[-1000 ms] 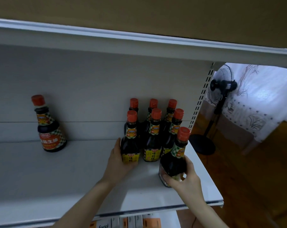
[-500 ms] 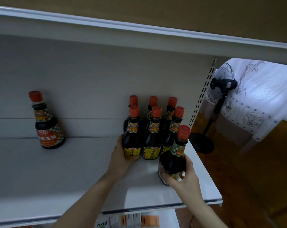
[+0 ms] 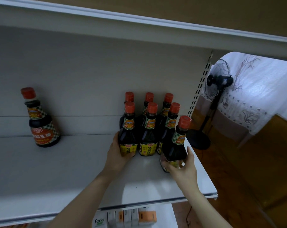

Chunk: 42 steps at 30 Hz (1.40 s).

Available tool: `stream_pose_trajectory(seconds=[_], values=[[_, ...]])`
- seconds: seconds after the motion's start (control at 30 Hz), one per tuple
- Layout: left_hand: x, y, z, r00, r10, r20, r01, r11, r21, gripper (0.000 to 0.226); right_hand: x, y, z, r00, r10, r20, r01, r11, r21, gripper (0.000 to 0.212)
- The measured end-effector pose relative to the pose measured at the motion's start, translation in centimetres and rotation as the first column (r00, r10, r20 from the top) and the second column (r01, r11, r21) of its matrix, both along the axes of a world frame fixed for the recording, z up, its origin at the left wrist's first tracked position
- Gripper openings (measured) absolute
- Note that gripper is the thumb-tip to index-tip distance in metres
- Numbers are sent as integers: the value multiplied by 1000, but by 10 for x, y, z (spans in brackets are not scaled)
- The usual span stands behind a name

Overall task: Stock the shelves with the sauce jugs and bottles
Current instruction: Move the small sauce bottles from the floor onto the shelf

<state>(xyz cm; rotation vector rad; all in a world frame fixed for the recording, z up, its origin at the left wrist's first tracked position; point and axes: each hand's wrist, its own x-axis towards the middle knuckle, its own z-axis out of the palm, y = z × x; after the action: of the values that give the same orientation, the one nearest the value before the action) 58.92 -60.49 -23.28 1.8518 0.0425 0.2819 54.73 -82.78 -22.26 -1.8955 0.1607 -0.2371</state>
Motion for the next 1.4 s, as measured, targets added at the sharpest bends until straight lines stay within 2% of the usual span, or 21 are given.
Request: stream_pose_trajectory(seconds=[0.07, 0.17, 0.27, 0.83, 1.03, 1.2, 1.23, 1.3, 1.4], values=[[-1, -1, 1, 1000, -3, 6, 4, 1000, -8, 101, -4, -3, -7, 1000, 13, -4, -13, 998, 56, 87], [-1, -1, 2, 1000, -5, 11, 5, 1000, -14, 98, -10, -7, -17, 1000, 27, -11, -27, 1000, -6, 61], [0, -1, 1, 1000, -5, 13, 5, 1000, -2, 99, -11, -7, -18, 1000, 4, 9, -4, 1000, -14, 53], [-2, -1, 1, 999, -19, 29, 19, 1000, 9, 97, -12, -1, -16, 1000, 7, 9, -6, 997, -80, 53], [-3, -2, 5, 1000, -3, 18, 2, 998, 60, 97, -12, -1, -17, 1000, 12, -3, -12, 993, -119, 51], [-5, -2, 6, 999, 19, -44, -15, 996, 84, 88, -11, -3, -15, 999, 21, -36, -25, 994, -106, 57], [-7, 0, 5, 996, 35, -79, -28, 996, 88, 92, -12, -5, -14, 998, 25, -50, -31, 993, -113, 62], [-17, 4, 7, 985, 92, -145, -67, 983, 173, 99, -18, -7, -14, 996, 22, -92, -37, 986, -161, 71], [-36, 21, 12, 982, 92, -167, -13, 906, 422, 81, -35, -6, -16, 997, 18, -80, -40, 962, -272, 63]])
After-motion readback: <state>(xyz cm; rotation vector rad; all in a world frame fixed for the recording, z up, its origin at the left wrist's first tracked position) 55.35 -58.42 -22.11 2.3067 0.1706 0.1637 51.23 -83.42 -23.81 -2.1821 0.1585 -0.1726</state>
